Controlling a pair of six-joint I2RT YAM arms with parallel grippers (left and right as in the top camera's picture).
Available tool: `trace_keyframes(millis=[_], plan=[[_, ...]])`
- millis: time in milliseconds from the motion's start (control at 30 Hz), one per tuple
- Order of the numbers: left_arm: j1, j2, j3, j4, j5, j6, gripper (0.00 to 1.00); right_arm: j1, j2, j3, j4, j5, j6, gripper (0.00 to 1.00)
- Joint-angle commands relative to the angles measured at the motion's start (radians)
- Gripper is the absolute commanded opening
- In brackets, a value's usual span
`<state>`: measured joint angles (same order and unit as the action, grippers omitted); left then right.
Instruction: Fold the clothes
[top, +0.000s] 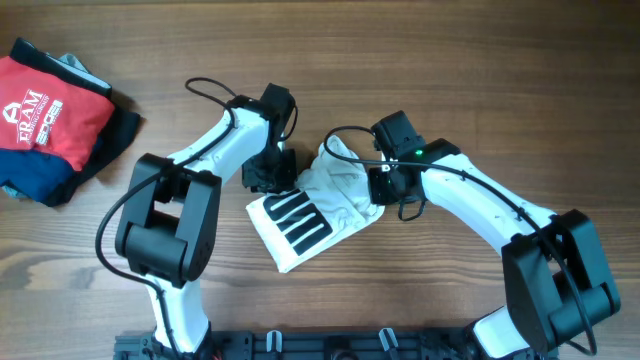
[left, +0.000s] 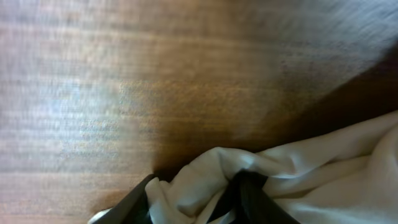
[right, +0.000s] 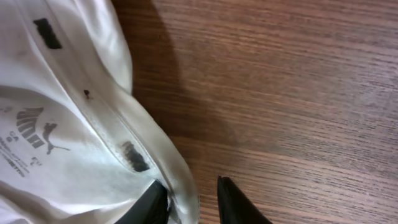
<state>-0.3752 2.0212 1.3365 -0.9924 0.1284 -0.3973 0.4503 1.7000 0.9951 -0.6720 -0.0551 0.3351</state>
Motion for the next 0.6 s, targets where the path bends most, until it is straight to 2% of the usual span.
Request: trace_keyframes(millis=[0,100,133,167,233,267,333,400,467,567], plan=[[0.000,-0.074,-0.034,-0.020,-0.027,-0.088,0.40,0.001,-0.031,0.019,-0.015,-0.024,-0.021,0.27],[0.000,-0.177,-0.034,-0.013,-0.028,-0.138,0.41,0.001,-0.094,0.036,-0.018,-0.041,-0.057,0.28],[0.000,-0.209,-0.034,-0.003,-0.028,-0.144,0.45,0.001,-0.119,0.039,-0.017,-0.055,-0.079,0.28],[0.000,-0.234,-0.034,0.009,-0.029,-0.143,0.53,0.001,-0.142,0.039,-0.019,-0.059,-0.090,0.30],[0.000,-0.259,-0.034,0.044,-0.030,-0.142,0.77,0.001,-0.171,0.039,-0.035,-0.079,-0.100,0.32],[0.000,-0.260,-0.034,0.063,-0.032,-0.141,0.80,0.001,-0.173,0.039,-0.042,-0.108,-0.100,0.32],[0.000,-0.256,-0.034,0.114,-0.035,-0.131,0.81,0.001,-0.169,0.037,-0.064,-0.200,-0.100,0.31],[0.000,-0.252,-0.034,0.170,-0.037,-0.098,0.78,0.002,-0.167,0.031,-0.093,-0.272,-0.100,0.30],[0.001,-0.240,-0.034,0.223,-0.048,-0.074,0.75,0.013,-0.163,0.011,-0.102,-0.347,-0.096,0.21],[0.013,-0.211,-0.034,0.233,-0.058,-0.074,0.75,0.050,-0.148,-0.018,-0.098,-0.411,-0.096,0.17]])
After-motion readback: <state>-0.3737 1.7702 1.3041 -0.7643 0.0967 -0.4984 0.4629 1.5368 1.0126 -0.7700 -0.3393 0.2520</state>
